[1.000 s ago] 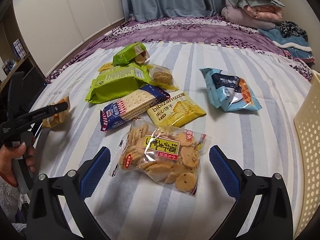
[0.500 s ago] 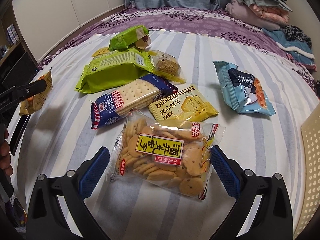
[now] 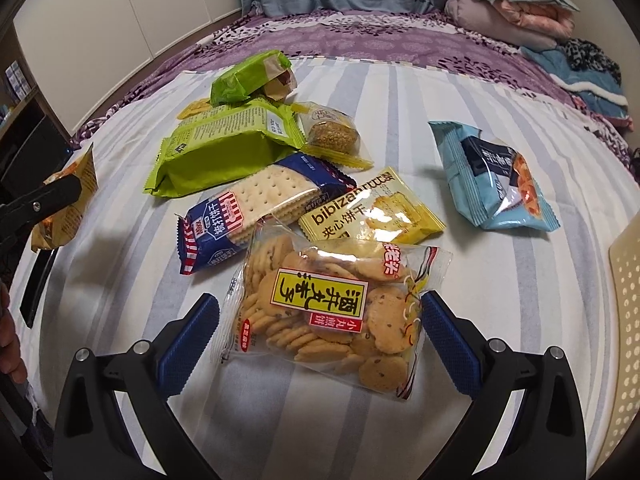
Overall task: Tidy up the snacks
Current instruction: 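Grasp the clear cookie bag with the right tool while the left tool holds the waffle bag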
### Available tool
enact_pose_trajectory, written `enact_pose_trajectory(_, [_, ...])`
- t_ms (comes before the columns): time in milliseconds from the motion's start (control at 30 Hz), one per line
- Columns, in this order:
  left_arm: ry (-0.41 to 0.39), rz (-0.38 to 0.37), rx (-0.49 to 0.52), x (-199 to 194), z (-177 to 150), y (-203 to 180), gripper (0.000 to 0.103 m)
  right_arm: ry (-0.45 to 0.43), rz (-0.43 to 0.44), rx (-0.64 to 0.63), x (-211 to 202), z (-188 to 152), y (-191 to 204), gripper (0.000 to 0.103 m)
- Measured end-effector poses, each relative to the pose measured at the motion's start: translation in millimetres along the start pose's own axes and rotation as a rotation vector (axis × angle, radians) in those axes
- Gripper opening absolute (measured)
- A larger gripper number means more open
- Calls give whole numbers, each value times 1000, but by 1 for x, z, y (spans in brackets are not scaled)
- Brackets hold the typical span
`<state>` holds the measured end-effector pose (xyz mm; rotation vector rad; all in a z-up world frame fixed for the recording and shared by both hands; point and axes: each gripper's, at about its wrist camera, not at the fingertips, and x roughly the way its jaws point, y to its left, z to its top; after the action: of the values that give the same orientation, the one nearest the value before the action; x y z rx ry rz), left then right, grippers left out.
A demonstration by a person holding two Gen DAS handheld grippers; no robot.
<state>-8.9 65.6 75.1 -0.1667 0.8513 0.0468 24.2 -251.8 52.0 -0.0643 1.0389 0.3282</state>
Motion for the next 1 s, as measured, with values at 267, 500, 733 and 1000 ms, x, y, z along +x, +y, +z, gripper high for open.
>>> enact_pose_trajectory(267, [0,-8,10,-3,-2,-5,91,-29,15,-21,-4,-3,-2,92])
enact_pose_trajectory(500, [-5,-15,25,-7,-3,-10,91,-61,21,-40,-18,-5,-3,79])
enact_pose_trajectory(733, [-16,-18,48,-15,-2,-19,91,-90,54,2,-33,-8,-12,77])
enact_pose_trajectory(1000, [-35,-25,91,-25,1,-36,91,-144,72,33,-58,-7,-23,77])
